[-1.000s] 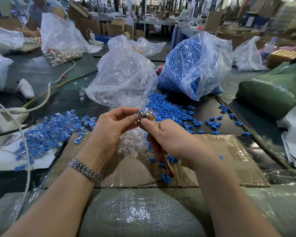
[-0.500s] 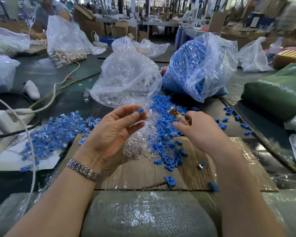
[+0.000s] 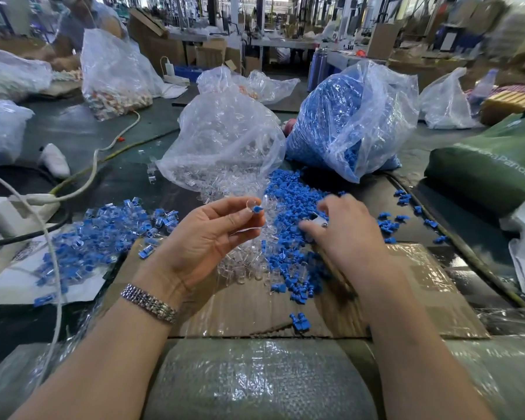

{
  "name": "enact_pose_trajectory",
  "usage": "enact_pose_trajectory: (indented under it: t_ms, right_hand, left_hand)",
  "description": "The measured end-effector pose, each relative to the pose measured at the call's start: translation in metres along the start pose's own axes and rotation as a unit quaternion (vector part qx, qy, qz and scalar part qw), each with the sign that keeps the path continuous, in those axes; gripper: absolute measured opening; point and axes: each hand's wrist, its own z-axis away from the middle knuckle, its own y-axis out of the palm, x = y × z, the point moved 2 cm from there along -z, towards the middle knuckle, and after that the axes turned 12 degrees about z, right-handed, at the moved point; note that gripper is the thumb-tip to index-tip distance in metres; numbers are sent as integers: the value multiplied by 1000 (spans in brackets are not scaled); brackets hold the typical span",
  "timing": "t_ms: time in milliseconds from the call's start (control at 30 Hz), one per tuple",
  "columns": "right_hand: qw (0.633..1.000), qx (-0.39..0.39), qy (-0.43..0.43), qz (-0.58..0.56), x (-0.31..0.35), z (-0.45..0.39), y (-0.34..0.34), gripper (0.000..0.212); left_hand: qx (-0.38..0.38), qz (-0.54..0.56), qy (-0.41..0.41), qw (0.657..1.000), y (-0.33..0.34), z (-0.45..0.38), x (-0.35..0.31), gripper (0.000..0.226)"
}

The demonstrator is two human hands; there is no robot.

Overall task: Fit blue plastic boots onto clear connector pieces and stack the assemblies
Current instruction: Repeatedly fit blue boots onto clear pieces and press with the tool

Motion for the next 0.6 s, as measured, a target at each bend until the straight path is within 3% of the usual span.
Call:
enact_pose_trajectory:
  t_ms: [67, 133, 467, 600]
  right_hand:
    - [970, -53, -87, -219, 12, 8, -9, 23]
    - [929, -38, -152, -336, 26, 14, -9, 9]
    - [947, -90, -204, -233, 42, 19, 4, 5]
    - [943, -120, -235, -203, 42, 21, 3, 5]
  left_hand:
    - [-14, -10, 3, 1000, 0, 0, 1, 23]
    - [-26, -21, 8, 999, 0, -1, 4, 21]
    - [-62, -68, 59, 994, 7, -2, 9, 18]
    - [-57, -58, 39, 996, 4, -2, 9, 19]
